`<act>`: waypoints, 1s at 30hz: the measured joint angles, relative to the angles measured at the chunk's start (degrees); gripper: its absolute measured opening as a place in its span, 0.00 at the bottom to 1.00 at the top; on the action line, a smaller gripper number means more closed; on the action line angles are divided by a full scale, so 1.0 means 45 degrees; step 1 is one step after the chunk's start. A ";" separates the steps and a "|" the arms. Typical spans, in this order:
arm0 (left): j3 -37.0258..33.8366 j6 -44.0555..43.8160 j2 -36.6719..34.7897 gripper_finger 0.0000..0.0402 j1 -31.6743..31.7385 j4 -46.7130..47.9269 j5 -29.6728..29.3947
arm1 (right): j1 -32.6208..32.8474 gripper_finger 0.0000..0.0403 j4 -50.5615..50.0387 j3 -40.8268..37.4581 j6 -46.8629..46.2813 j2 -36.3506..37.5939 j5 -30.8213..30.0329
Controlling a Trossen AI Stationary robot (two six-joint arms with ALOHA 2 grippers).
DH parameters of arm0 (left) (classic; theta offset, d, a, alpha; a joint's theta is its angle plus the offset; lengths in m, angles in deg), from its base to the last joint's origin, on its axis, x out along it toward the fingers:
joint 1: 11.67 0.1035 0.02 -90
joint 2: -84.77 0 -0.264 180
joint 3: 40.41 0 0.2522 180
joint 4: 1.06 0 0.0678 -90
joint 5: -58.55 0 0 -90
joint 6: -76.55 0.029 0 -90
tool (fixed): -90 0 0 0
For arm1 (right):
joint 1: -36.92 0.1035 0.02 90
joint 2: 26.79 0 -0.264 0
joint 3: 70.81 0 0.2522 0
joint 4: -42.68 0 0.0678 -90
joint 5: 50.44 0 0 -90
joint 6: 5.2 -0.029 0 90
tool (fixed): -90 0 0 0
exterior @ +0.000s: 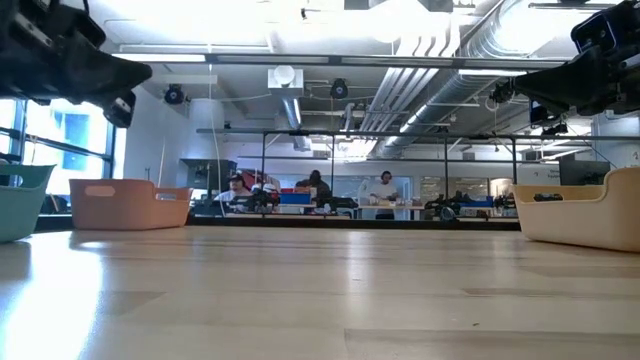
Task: Sort blocks by size
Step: Return to Home Position
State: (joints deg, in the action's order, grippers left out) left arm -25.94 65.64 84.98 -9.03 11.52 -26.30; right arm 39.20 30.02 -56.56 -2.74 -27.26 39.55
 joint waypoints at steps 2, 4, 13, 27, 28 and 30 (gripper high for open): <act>0.0000 0.0852 0.0007 0.00 -0.0312 0.0017 0.0008 | 0.0000 0.00 -0.0005 0.0000 0.0020 0.0000 0.0000; 0.0000 0.1584 0.0000 0.00 -0.0650 0.0012 0.0015 | 0.0000 0.00 0.0000 0.0000 0.0001 0.0001 0.0000; 0.0000 0.2716 0.0000 0.00 -0.1269 0.0067 -0.0290 | 0.0000 0.00 0.0000 0.0000 0.0001 0.0010 0.0000; 0.0000 0.2679 0.0053 0.00 -0.1361 0.0068 -0.0319 | 0.0000 0.00 -0.0005 0.0000 -0.0003 0.0010 0.0000; 0.0000 0.2679 0.0053 0.00 -0.1361 0.0071 -0.0318 | 0.0000 0.00 0.0000 0.0000 0.0006 0.0010 0.0000; 0.0000 0.2679 0.0053 0.00 -0.1361 0.0066 -0.0318 | 0.0000 0.00 -0.0005 0.0000 0.0006 0.0010 0.0000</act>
